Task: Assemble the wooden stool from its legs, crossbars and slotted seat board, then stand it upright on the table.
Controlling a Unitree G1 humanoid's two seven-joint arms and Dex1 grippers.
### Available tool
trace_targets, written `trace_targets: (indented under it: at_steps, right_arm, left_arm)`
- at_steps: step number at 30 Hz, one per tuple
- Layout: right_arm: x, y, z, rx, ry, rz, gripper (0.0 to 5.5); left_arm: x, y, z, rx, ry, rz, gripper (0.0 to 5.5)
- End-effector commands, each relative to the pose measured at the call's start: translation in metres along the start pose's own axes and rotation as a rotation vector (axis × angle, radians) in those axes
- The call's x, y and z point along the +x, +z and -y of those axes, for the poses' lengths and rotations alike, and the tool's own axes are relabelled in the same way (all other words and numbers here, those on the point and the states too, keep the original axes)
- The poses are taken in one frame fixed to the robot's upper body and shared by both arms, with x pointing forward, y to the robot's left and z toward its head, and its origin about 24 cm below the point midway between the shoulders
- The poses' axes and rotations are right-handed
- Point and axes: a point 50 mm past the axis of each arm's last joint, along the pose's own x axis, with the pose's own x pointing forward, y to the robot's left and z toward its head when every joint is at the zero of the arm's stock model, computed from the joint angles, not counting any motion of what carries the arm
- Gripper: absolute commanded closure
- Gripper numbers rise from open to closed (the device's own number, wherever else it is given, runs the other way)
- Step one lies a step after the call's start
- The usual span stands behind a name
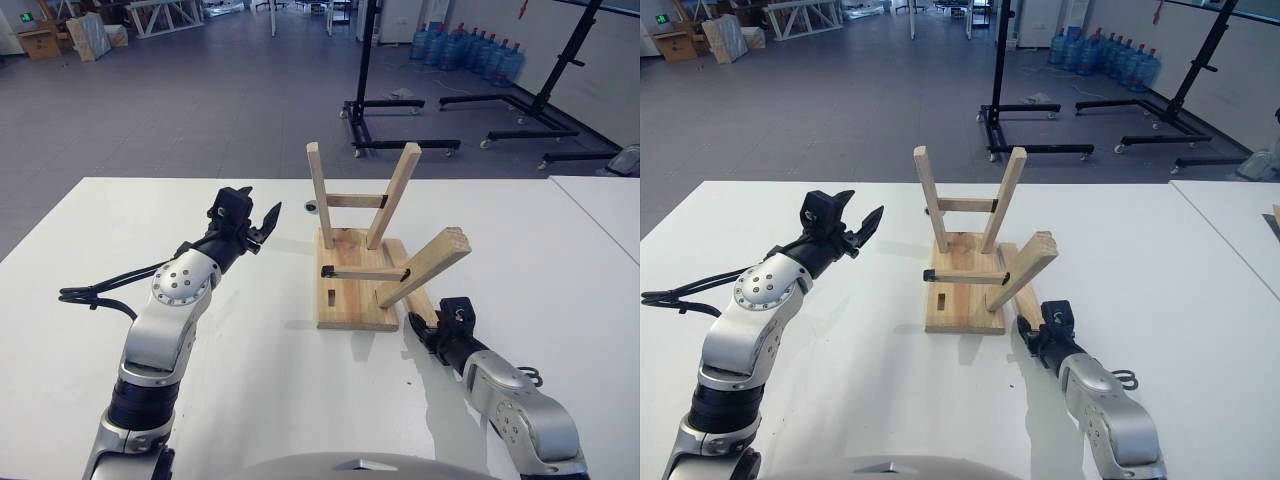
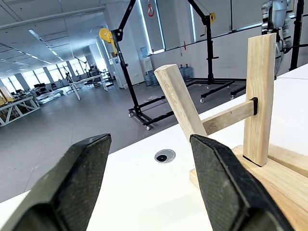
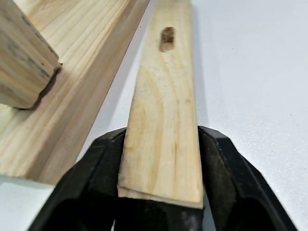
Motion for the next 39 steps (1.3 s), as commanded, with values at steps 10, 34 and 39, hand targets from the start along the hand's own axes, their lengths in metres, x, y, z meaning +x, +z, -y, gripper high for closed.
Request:
trace_targets:
  at_steps: [10, 34, 39]
  right_arm:
    - [-0.022, 0.132, 0.065, -0.157, -0.493, 0.654, 3.45]
    - [-0.069, 0.152, -0.077, -0.642, 0.531, 0.957, 3.45]
    - [-0.069, 0.150, -0.079, -0.643, 0.544, 0.936, 3.45]
  left_arm:
    - [0.014, 0.053, -0.031, -0.209, 0.044, 0.187, 2.50]
    - [0.004, 0.113, -0.022, -1.012, -0.378, 0.343, 2.50]
    - [0.001, 0.114, -0.022, -0.950, -0.395, 0.337, 3.17]
